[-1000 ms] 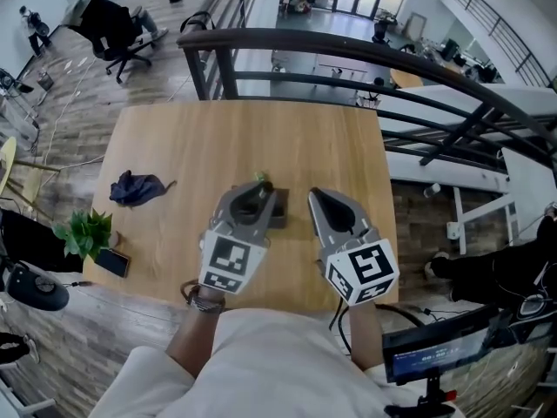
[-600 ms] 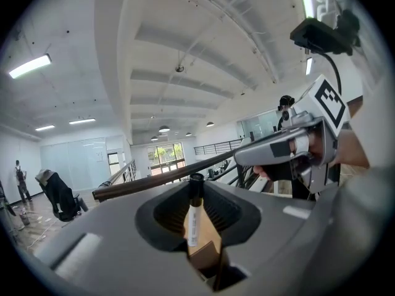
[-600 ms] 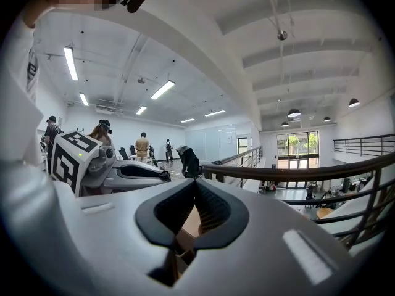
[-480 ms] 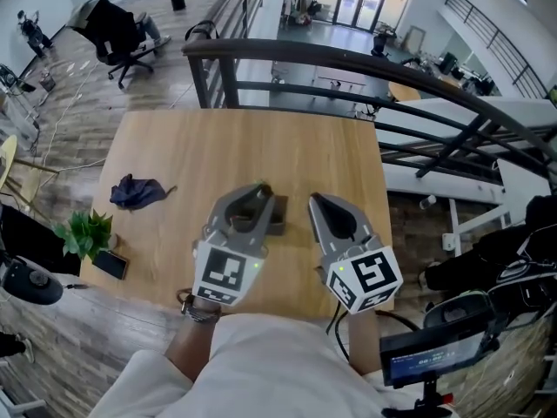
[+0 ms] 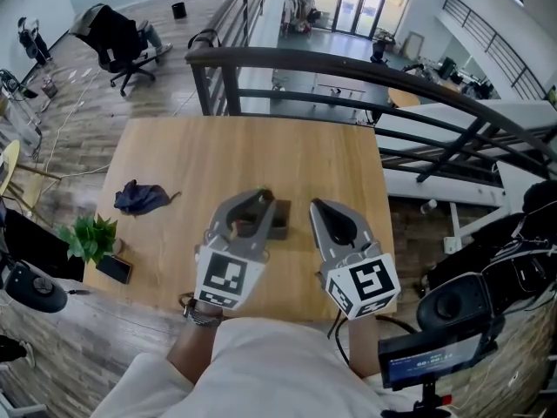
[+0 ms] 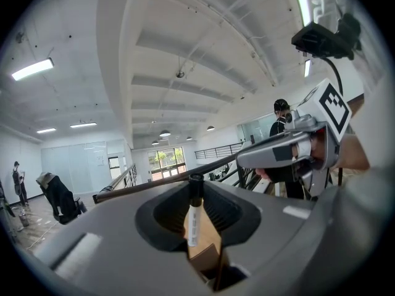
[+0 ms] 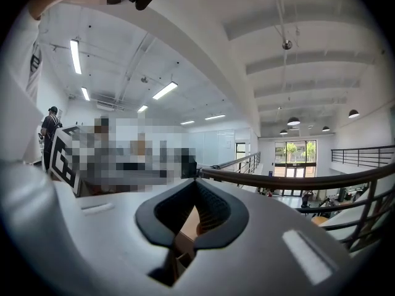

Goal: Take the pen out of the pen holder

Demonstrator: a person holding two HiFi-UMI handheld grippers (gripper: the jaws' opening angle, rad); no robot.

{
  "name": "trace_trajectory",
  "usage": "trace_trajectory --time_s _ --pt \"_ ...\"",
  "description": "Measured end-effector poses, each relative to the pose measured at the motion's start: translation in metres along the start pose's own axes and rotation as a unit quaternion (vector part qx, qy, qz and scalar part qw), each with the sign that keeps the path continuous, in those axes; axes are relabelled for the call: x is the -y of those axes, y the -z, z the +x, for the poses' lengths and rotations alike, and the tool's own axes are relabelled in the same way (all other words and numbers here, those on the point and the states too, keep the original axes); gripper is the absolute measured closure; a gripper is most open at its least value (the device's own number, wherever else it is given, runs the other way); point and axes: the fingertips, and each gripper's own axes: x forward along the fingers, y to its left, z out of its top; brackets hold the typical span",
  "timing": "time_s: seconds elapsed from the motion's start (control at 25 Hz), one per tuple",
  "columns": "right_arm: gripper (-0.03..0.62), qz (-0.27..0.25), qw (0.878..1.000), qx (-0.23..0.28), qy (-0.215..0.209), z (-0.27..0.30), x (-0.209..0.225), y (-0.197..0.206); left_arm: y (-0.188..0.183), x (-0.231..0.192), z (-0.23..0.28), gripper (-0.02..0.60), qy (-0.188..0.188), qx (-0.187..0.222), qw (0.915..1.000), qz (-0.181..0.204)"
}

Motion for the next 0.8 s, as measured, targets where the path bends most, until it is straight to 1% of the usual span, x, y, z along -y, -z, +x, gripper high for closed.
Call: trace_trajectory --time_s 0.8 --pt "0.594 0.000 1.000 -0.008 0.010 0.0013 -0.0039 0.0028 0.0004 0.0018 -0.0031 0.515 0.013 0.004 0.9999 -0.005"
